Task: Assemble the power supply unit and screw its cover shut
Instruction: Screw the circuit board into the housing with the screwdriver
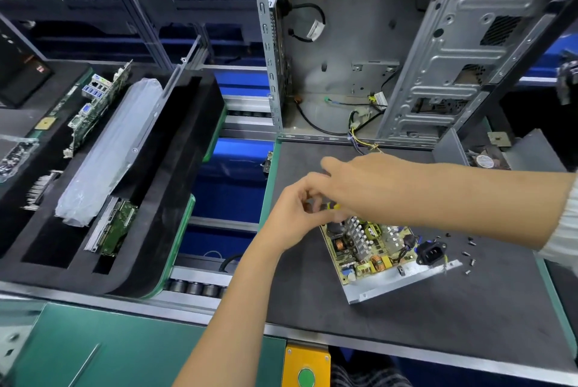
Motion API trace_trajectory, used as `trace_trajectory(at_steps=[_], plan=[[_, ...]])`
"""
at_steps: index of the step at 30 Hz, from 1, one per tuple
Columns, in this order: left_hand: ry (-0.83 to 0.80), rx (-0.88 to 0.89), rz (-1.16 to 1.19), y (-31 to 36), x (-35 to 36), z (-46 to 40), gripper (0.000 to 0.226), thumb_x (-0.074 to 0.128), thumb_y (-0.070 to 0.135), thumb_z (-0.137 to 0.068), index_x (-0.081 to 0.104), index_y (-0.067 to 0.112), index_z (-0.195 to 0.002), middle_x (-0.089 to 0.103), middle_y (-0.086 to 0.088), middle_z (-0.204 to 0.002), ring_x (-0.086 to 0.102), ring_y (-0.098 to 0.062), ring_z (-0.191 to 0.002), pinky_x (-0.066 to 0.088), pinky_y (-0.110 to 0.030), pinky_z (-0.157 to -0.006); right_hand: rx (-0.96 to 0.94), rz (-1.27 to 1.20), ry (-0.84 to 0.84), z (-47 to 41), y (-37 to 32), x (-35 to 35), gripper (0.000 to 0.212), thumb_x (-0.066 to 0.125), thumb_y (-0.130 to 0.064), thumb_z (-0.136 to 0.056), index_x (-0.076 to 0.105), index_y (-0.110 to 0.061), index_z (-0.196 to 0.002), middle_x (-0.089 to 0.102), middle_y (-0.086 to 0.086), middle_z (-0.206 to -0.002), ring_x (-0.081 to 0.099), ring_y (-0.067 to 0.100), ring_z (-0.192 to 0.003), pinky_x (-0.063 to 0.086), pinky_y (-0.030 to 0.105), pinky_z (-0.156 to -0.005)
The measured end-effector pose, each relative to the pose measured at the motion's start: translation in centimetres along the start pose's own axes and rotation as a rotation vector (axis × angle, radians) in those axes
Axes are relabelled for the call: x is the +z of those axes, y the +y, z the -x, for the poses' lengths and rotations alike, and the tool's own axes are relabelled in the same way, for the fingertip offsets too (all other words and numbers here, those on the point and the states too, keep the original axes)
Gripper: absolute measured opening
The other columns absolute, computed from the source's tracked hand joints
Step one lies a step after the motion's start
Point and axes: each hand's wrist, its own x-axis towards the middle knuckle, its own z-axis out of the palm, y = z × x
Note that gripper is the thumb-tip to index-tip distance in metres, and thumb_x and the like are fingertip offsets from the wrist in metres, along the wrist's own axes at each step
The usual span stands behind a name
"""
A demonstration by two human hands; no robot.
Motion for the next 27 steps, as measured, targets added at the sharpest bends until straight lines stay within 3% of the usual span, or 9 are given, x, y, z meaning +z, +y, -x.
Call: trace_trajectory(at_steps=[2, 4, 8, 11, 15, 17, 21, 24, 27], plan=[[-0.058, 0.006, 0.032, -0.3, -0.4, 0.2, 0.040, 0.077, 0.011, -0.080, 0.059, 0.042, -0.098, 0.049, -0.008, -0.068, 0.044, -0.012, -0.066, 0.041, -0.022, -0.065, -0.045, -0.028, -0.045, 0.0, 0.1, 0.0, 0.034, 0.059, -0.008, -0.084, 0.046, -0.016, -0.114, 0.030, -0.002, -0.089, 0.036, 0.016, -0.055, 0.019, 0.027, -0.043], [-0.094, 0.029, 0.030, -0.3, -0.1, 0.4, 0.042, 0.074, 0.010, -0.081, 0.056, 0.042, -0.100, 0.055, 0.013, -0.071, 0.047, -0.012, -0.068, 0.044, -0.022, -0.067, -0.024, 0.010, -0.077, -0.3, -0.1, -0.1, 0.022, 0.054, -0.010, -0.089, 0.055, -0.013, -0.110, 0.050, 0.003, -0.091, 0.050, 0.020, -0.064, 0.020, 0.027, -0.044], [0.065, 0.042, -0.111, -0.7, 1.1, 0.3, 0.034, 0.083, 0.021, -0.074, 0.059, 0.041, -0.086, 0.049, 0.011, -0.071, 0.043, -0.021, -0.068, 0.039, -0.028, -0.063, 0.066, 0.043, -0.018, -0.1, -0.2, 0.3, 0.019, 0.050, -0.023, -0.094, 0.052, -0.012, -0.110, 0.054, 0.001, -0.085, 0.063, 0.028, -0.089, 0.022, 0.028, -0.045], [0.079, 0.059, -0.114, -1.0, 1.0, 0.6, 0.030, 0.080, 0.025, -0.077, 0.062, 0.048, -0.084, 0.053, 0.013, -0.070, 0.043, -0.003, -0.065, 0.037, -0.016, -0.063, 0.068, 0.018, 0.042, 0.6, -0.2, 1.0, 0.025, 0.051, -0.032, -0.094, 0.040, -0.015, -0.108, 0.049, 0.007, -0.086, 0.061, 0.027, -0.076, 0.015, 0.029, -0.042], [0.026, 0.051, -0.195, -1.3, 0.3, 0.8, 0.033, 0.073, 0.028, -0.081, 0.060, 0.058, -0.084, 0.047, 0.014, -0.067, 0.040, 0.002, -0.056, 0.033, -0.008, -0.055, -0.011, -0.107, -0.035, 1.0, -0.1, 1.0, 0.045, 0.059, -0.001, -0.078, 0.041, -0.016, -0.116, 0.019, 0.001, -0.085, 0.034, 0.015, -0.050, 0.017, 0.029, -0.041], [0.004, 0.066, -0.149, -1.0, 0.7, 0.8, 0.030, 0.075, 0.033, -0.076, 0.059, 0.054, -0.090, 0.053, 0.017, -0.073, 0.042, 0.000, -0.060, 0.035, -0.010, -0.057, 0.032, -0.075, -0.042, 0.8, -0.2, 0.9, 0.038, 0.058, -0.004, -0.084, 0.047, -0.012, -0.120, 0.028, 0.004, -0.083, 0.040, 0.016, -0.055, 0.020, 0.027, -0.043], [0.120, 0.083, -0.131, -0.9, 1.5, 0.4, 0.033, 0.080, 0.034, -0.071, 0.058, 0.050, -0.090, 0.062, 0.008, -0.086, 0.055, -0.016, -0.078, 0.049, -0.031, -0.073, 0.105, 0.070, 0.041, 0.2, -0.8, 0.8, 0.027, 0.053, -0.026, -0.095, 0.047, -0.009, -0.114, 0.061, 0.004, -0.097, 0.063, 0.027, -0.091, 0.025, 0.029, -0.048], [0.096, 0.116, -0.161, -0.9, 1.1, 0.4, 0.037, 0.079, 0.026, -0.077, 0.060, 0.054, -0.091, 0.058, 0.022, -0.089, 0.052, -0.002, -0.082, 0.040, -0.014, -0.074, 0.103, 0.019, 0.048, 0.3, -0.4, 0.7, 0.034, 0.058, -0.034, -0.091, 0.042, -0.012, -0.112, 0.049, 0.002, -0.081, 0.062, 0.026, -0.078, 0.015, 0.029, -0.043], [0.029, 0.117, -0.245, -1.0, 0.2, 0.5, 0.045, 0.075, 0.017, -0.084, 0.062, 0.059, -0.090, 0.055, 0.033, -0.085, 0.044, 0.007, -0.076, 0.034, -0.006, -0.069, 0.021, -0.017, 0.023, 0.6, 0.1, 1.0, 0.038, 0.062, -0.011, -0.083, 0.043, -0.015, -0.115, 0.021, -0.003, -0.074, 0.037, 0.015, -0.051, 0.014, 0.028, -0.041]])
